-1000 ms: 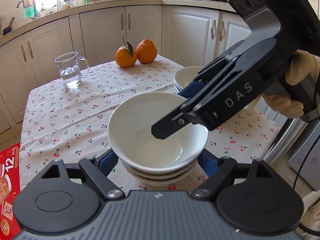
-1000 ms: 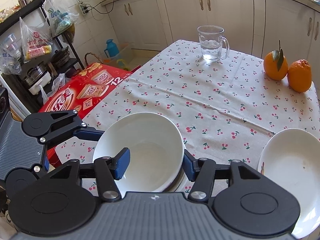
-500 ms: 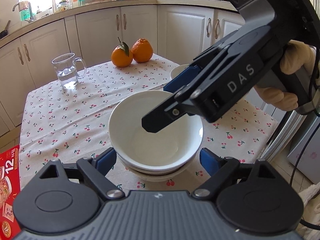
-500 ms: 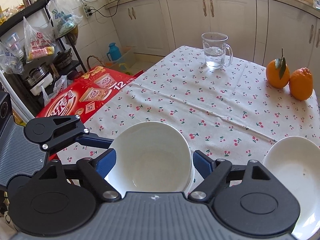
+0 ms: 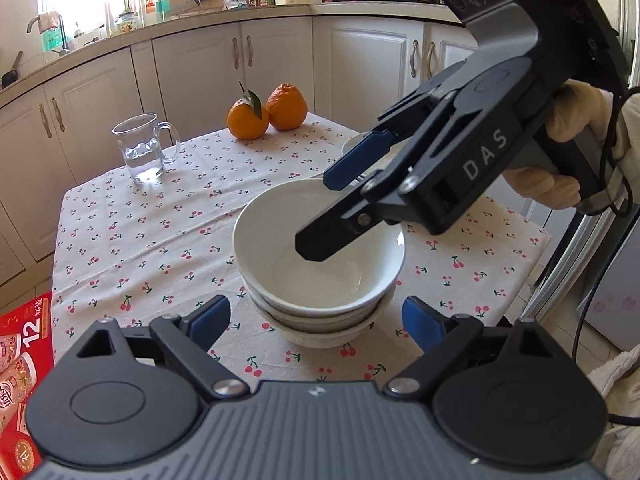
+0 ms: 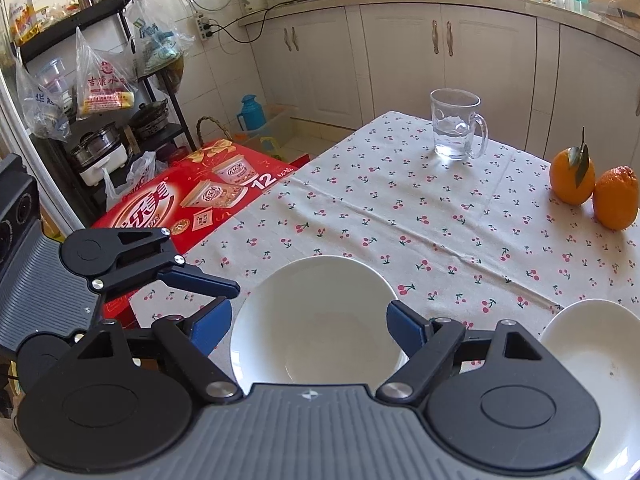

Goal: Organize plates and bowls
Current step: 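Lower the held bowl into the two stacked bowls and open the right tool, then grasp the rim of the three-bowl stack with the right tool, then carry the bowl stack over the plate stack and lower it onto the plates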

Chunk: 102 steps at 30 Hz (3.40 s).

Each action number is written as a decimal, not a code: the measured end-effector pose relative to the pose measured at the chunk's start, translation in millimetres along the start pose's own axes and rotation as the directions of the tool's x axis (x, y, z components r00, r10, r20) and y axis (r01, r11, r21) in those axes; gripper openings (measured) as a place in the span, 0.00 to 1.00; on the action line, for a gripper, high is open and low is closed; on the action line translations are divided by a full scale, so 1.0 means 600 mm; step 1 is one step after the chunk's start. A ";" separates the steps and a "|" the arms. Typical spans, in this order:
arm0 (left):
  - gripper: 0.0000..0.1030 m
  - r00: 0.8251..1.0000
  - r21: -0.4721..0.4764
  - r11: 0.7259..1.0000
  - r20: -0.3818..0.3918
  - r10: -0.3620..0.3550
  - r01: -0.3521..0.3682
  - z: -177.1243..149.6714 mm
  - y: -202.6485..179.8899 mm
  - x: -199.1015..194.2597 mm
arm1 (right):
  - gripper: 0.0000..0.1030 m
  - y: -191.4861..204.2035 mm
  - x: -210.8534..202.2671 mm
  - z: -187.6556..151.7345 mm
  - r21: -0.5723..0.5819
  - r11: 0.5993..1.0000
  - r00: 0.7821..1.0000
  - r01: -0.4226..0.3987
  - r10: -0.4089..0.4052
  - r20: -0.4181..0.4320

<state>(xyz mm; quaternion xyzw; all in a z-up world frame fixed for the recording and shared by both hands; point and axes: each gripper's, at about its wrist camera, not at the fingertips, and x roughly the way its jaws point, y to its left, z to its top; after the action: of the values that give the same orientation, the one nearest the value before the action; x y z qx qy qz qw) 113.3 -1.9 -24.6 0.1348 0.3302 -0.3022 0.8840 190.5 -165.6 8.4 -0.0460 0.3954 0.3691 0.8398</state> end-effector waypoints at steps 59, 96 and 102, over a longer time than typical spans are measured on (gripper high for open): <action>0.77 0.877 0.345 0.807 -0.229 -0.423 0.480 0.006 0.092 0.125 | 0.88 -0.004 0.083 -0.077 -0.365 0.927 0.974 -0.086 0.001 -0.228; 0.78 0.877 0.394 0.784 -0.216 -0.429 0.480 0.078 0.037 0.124 | 0.85 -0.040 0.013 -0.075 -0.342 0.937 0.976 -0.078 0.003 -0.216; 0.78 0.869 0.425 0.759 -0.206 -0.449 0.493 0.114 0.001 0.141 | 0.85 -0.065 -0.029 -0.088 -0.321 0.946 0.981 -0.049 -0.015 -0.192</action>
<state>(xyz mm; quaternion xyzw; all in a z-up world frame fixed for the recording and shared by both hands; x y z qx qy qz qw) 198.4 -69.1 -29.8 0.2686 0.3115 -0.5781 0.7047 175.6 -223.5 -23.5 -0.2155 0.4087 0.4303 0.7755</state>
